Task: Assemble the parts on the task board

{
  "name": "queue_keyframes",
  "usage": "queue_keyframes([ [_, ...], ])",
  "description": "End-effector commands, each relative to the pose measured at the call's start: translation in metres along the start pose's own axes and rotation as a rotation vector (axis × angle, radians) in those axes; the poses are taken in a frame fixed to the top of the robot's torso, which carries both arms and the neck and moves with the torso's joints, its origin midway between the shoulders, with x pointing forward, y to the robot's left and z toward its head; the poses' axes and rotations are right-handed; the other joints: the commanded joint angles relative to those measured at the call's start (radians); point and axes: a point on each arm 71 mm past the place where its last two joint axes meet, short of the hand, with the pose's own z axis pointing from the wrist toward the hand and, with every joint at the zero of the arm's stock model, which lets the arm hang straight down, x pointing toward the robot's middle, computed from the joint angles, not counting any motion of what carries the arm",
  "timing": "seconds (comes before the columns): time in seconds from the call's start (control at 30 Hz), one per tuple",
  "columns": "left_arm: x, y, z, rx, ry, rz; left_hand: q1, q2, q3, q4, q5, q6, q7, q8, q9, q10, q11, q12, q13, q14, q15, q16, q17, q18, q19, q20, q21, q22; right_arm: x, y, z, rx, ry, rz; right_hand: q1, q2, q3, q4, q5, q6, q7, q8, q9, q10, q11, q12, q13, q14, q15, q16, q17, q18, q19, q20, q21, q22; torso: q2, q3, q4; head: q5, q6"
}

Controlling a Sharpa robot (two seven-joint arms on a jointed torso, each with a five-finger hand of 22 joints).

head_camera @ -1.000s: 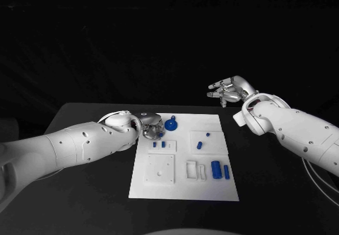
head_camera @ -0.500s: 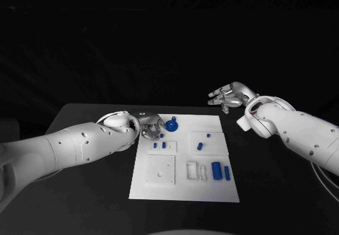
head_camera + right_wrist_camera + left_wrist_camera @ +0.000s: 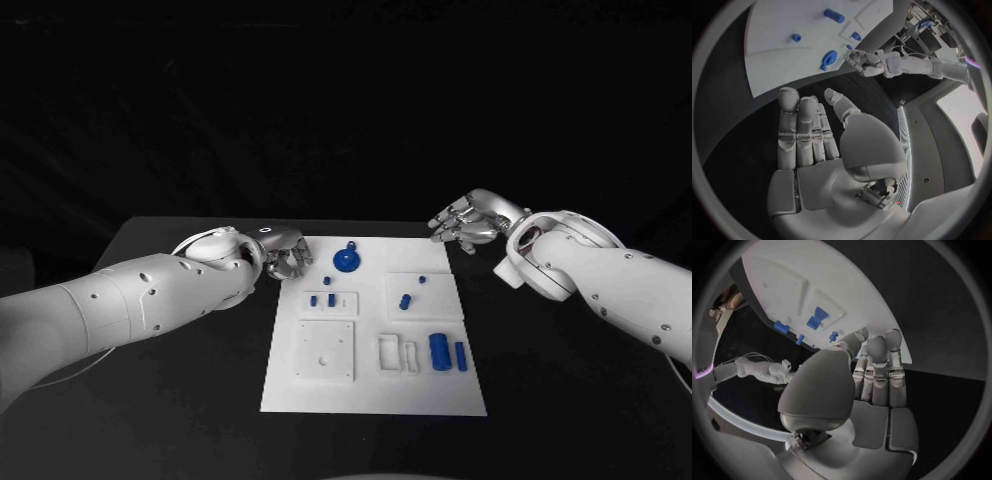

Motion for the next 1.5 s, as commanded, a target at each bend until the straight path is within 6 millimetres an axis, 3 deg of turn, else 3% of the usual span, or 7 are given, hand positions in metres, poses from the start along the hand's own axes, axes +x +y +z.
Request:
queue_keyframes([
  [0.03, -0.015, 0.002, -0.004, 0.023, -0.161, -0.234, 0.007, 0.001, 0.035, -0.011, 0.015, 0.049, 0.009, 0.01, 0.003, 0.029, -0.004, 0.005, 0.0, -0.012, -0.01, -0.022, -0.008, 0.014, -0.019, -0.008, 0.006, 0.025, 0.007, 0.001, -0.003, 0.018, 0.026, -0.201, 0.009, -0.01, 0.034, 0.001, -0.025, 0.015, -0.003, -0.004, 0.0, 0.015, -0.003, -0.005, -0.001, -0.001, -0.005, 0.008, -0.001, 0.005, 0.045, -0.002, 0.009, 0.006, -0.001, 0.0004, 0.0, -0.005, 0.003],
  [0.33, -0.039, 0.007, -0.022, 0.04, -0.389, -0.805, -0.083, 0.005, 0.017, 0.005, -0.004, 0.076, 0.006, -0.008, 0.001, 0.037, -0.004, 0.004, 0.0, -0.113, 0.006, -0.374, -0.149, -0.036, -0.155, 0.008, -0.138, -0.073, 0.03, 0.005, -0.01, 0.035, 0.028, -0.392, -0.009, -0.065, 0.15, 0.026, -0.104, 0.035, -0.009, -0.003, 0.001, 0.019, -0.005, -0.006, -0.001, 0.01, -0.004, 0.01, -0.008, -0.008, 0.047, -0.005, 0.031, 0.005, 0.0, -0.0013, 0.0033, -0.012, 0.007],
  [0.53, -0.042, 0.0, -0.029, 0.073, -0.39, -0.937, -0.093, 0.024, -0.095, 0.052, -0.053, 0.061, 0.007, -0.006, 0.001, 0.027, 0.009, 0.004, 0.001, -0.126, 0.059, -0.762, -0.291, -0.063, -0.187, 0.062, -0.379, -0.326, 0.046, 0.007, -0.011, 0.033, 0.04, -0.44, -0.011, -0.087, 0.17, 0.046, -0.126, 0.034, -0.008, -0.003, 0.001, 0.002, 0.001, -0.007, -0.002, 0.013, 0.001, 0.011, -0.011, -0.005, 0.047, 0.0, 0.032, -0.002, 0.0, -0.0021, 0.0039, -0.01, 0.006],
  [0.7, -0.043, -0.004, -0.032, 0.086, -0.384, -0.988, -0.071, 0.036, -0.142, 0.07, -0.052, 0.052, 0.007, -0.006, 0.001, 0.021, 0.017, 0.005, 0.001, -0.095, 0.09, -1.001, -0.32, -0.064, -0.218, 0.094, -0.384, -0.558, 0.057, 0.008, -0.011, 0.025, 0.036, -0.456, -0.008, -0.103, 0.182, 0.058, -0.131, 0.033, -0.007, -0.003, 0.001, -0.009, 0.004, -0.007, -0.002, 0.015, 0.004, 0.013, -0.013, -0.002, 0.047, 0.003, 0.037, -0.007, 0.001, -0.0017, 0.004, -0.008, 0.005],
  [0.73, -0.043, -0.004, -0.032, 0.088, -0.383, -0.994, -0.068, 0.035, -0.146, 0.07, -0.051, 0.052, 0.006, -0.007, 0.001, 0.022, 0.016, 0.003, 0.0, -0.098, 0.09, -1.003, -0.32, -0.063, -0.213, 0.094, -0.382, -0.581, 0.058, 0.008, -0.011, 0.024, 0.035, -0.459, -0.008, -0.105, 0.183, 0.06, -0.133, 0.032, -0.007, -0.003, 0.001, -0.01, 0.005, -0.007, -0.002, 0.015, 0.004, 0.013, -0.014, -0.002, 0.047, 0.004, 0.038, -0.008, 0.001, -0.0021, 0.0042, -0.008, 0.005],
  [0.77, -0.043, -0.005, -0.032, 0.09, -0.381, -1.001, -0.051, 0.042, -0.172, 0.077, -0.049, 0.051, 0.006, -0.008, 0.0, 0.021, 0.018, 0.002, 0.0, -0.108, 0.089, -0.995, -0.32, -0.066, -0.181, 0.094, -0.373, -0.762, 0.06, 0.009, -0.01, 0.023, 0.034, -0.462, -0.008, -0.108, 0.185, 0.063, -0.135, 0.031, -0.007, -0.003, 0.001, -0.012, 0.005, -0.006, -0.002, 0.016, 0.006, 0.013, -0.015, -0.002, 0.047, 0.005, 0.039, -0.009, 0.001, -0.0023, 0.0036, -0.008, 0.004],
  [1.5, -0.042, -0.01, -0.033, 0.105, -0.368, -1.128, -0.053, 0.056, -0.203, 0.071, -0.039, 0.049, 0.01, -0.007, 0.001, 0.015, 0.022, 0.003, 0.0, -0.16, 0.113, -1.002, -0.381, -0.048, -0.153, 0.115, -0.369, -0.974, 0.088, 0.009, -0.005, 0.012, 0.05, -0.488, 0.003, -0.129, 0.237, 0.089, -0.16, 0.035, -0.006, -0.003, 0.001, -0.019, 0.007, -0.007, -0.002, 0.017, 0.006, 0.018, -0.023, 0.002, 0.046, 0.007, 0.057, -0.028, 0.001, -0.0007, 0.0028, -0.004, 0.0],
])
